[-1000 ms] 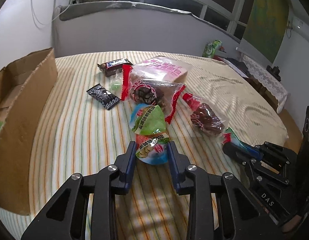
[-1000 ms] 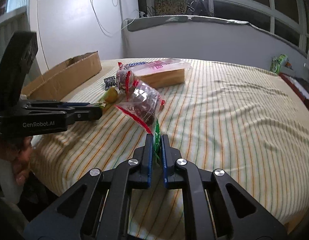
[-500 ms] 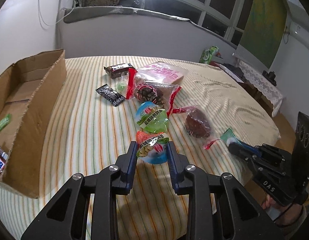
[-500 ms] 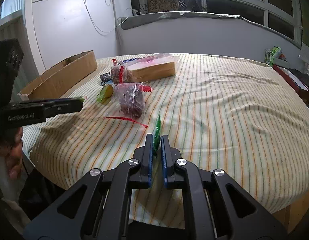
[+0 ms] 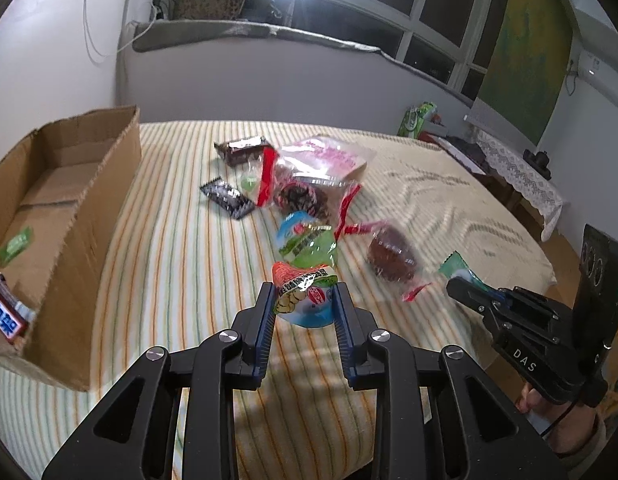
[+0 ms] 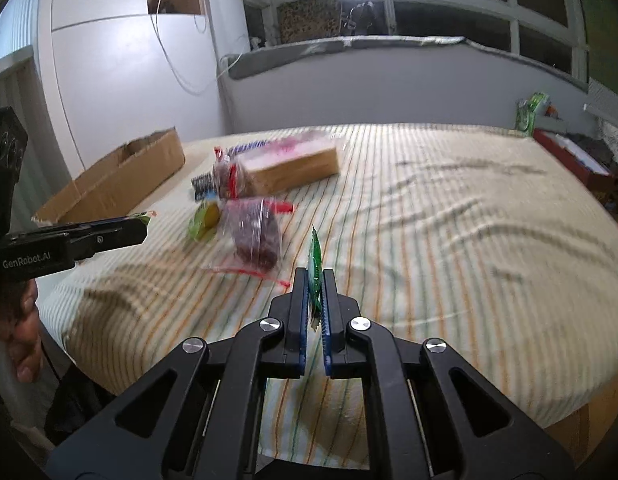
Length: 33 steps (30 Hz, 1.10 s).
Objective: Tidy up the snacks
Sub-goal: 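Grasp the green jelly cup with the left tool while the right tool grasps a green wrapper, then carry both items over the cardboard box and open both tools to release them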
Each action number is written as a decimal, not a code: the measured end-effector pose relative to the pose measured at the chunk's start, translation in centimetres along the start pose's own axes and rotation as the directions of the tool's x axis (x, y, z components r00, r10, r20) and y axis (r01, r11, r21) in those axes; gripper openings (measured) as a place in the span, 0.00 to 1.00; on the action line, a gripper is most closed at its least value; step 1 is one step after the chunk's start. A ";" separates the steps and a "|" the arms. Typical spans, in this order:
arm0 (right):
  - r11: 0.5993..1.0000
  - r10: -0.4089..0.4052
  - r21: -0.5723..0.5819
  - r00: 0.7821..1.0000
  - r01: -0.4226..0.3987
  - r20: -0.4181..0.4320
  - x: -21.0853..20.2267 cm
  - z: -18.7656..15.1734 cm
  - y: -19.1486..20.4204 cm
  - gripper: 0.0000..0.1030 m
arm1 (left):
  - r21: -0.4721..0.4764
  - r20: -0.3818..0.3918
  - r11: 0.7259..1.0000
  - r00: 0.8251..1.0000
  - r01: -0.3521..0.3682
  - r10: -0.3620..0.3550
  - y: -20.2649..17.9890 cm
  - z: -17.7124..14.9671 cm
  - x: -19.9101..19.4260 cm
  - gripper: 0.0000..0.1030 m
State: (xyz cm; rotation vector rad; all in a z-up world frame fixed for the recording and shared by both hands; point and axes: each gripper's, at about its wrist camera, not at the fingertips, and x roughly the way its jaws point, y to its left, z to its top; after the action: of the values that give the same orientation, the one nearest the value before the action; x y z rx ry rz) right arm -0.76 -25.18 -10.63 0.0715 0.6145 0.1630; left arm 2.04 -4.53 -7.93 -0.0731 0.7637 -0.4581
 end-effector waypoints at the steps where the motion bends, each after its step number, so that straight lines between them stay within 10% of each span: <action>1: 1.000 -0.002 -0.004 1.000 0.002 0.008 -0.3 0.4 0.1 0.05 | 0.002 0.006 1.000 1.000 0.000 0.000 -0.1 0.1 -0.2 0.26; 12: 0.995 -0.062 -0.065 0.981 0.075 0.182 -6.8 7.0 2.1 0.05 | 0.054 0.207 0.998 0.978 0.009 -0.020 -1.5 5.2 -6.3 0.26; 22: 0.989 -0.061 -0.122 0.983 0.083 0.174 -7.8 7.8 6.5 0.05 | 0.028 0.275 0.999 0.961 0.024 -0.030 0.0 5.1 -9.5 0.26; 33: 0.954 0.106 -0.294 0.986 -0.064 0.129 -4.2 9.5 18.2 0.05 | -0.113 0.345 0.992 0.935 -0.048 0.084 8.4 3.2 -14.3 0.26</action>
State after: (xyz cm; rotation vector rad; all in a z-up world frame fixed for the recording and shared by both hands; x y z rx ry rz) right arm -1.08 -8.15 1.58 -0.1728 0.4385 0.3276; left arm -1.67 8.77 1.75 -0.2190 0.4372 -0.3291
